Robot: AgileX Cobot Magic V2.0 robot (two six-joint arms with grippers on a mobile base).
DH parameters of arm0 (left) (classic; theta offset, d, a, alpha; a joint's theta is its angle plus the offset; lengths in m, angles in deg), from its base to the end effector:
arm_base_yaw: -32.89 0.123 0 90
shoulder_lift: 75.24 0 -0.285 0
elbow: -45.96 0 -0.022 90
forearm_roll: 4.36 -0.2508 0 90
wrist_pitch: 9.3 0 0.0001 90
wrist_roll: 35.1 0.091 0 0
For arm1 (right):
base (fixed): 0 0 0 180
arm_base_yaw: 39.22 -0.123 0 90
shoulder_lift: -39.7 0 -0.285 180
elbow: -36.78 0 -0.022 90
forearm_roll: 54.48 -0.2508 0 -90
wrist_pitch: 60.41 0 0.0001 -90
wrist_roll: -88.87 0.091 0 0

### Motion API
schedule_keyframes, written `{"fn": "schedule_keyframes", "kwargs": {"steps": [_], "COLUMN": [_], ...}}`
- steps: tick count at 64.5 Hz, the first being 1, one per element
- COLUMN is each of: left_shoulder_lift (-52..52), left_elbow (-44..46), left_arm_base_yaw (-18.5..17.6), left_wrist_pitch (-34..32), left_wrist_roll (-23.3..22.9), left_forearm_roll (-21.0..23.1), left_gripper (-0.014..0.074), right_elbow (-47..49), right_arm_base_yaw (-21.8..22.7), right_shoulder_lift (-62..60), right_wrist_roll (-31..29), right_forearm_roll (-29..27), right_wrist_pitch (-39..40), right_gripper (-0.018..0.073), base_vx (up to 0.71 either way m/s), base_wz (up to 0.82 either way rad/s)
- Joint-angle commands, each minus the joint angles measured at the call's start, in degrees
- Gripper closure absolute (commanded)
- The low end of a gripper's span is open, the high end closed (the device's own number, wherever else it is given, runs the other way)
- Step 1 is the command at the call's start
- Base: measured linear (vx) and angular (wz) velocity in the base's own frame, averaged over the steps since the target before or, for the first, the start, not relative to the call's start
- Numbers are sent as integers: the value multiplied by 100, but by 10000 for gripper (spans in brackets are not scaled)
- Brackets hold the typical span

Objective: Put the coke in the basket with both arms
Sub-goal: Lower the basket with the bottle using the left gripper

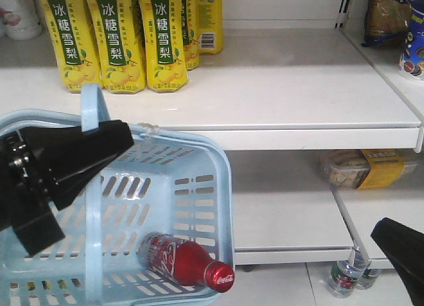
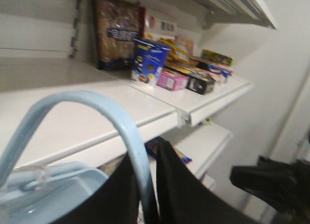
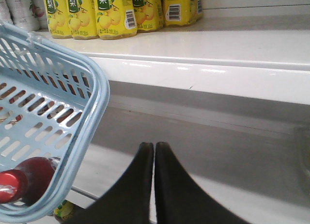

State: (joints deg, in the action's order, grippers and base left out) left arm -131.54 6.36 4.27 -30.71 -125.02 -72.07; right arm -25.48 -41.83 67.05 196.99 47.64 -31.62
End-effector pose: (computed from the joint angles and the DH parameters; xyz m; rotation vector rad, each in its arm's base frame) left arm 0.1426 -0.1127 0.3600 0.3568 1.5731 -0.9793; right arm 0.0753 0.0462 0.2690 -0.3452 1.6551 0.5018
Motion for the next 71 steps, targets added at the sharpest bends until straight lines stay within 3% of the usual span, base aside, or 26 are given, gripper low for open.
{"fn": "schedule_keyframes", "kwargs": {"steps": [1, 7, 29, 33, 42, 56, 63, 71], "left_shoulder_lift": [95, 98, 235, 425, 912, 1630, 1947, 2187], "left_elbow": [18, -235, -840, -987, -1306, -1688, -1801, -1834], "left_arm_base_yaw": [51, 51, 51, 51, 51, 51, 51, 51], "left_wrist_pitch": [880, 1088, 1125, 1138, 1290, 2243, 2668, 2998], "left_wrist_roll": [1335, 1712, 2069, 2365, 3619, 5180, 5624, 5657], "left_forearm_roll": [1245, 1899, 2739, 3085, 4043, 5329, 5703, 5792], "left_gripper": [603, 603, 603, 603, 603, 603, 603, 603], "right_elbow": [161, 161, 161, 161, 161, 161, 161, 161], "right_arm_base_yaw": [29, 29, 29, 29, 29, 29, 29, 29], "right_shoulder_lift": [36, 36, 36, 36, 36, 36, 36, 36], "right_wrist_roll": [-23, -23, -23, -23, -23, -23, -23, -23], "right_forearm_roll": [71, 71, 71, 71, 71, 71, 71, 71], "right_wrist_pitch": [-98, -103, -109, -115, -132, -132, -132, -132], "right_gripper": [564, 564, 564, 564, 564, 564, 564, 564], "base_vx": [0, 0, 0, 0, 0, 0, 0, 0], "base_wz": [0, 0, 0, 0, 0, 0, 0, 0]}}
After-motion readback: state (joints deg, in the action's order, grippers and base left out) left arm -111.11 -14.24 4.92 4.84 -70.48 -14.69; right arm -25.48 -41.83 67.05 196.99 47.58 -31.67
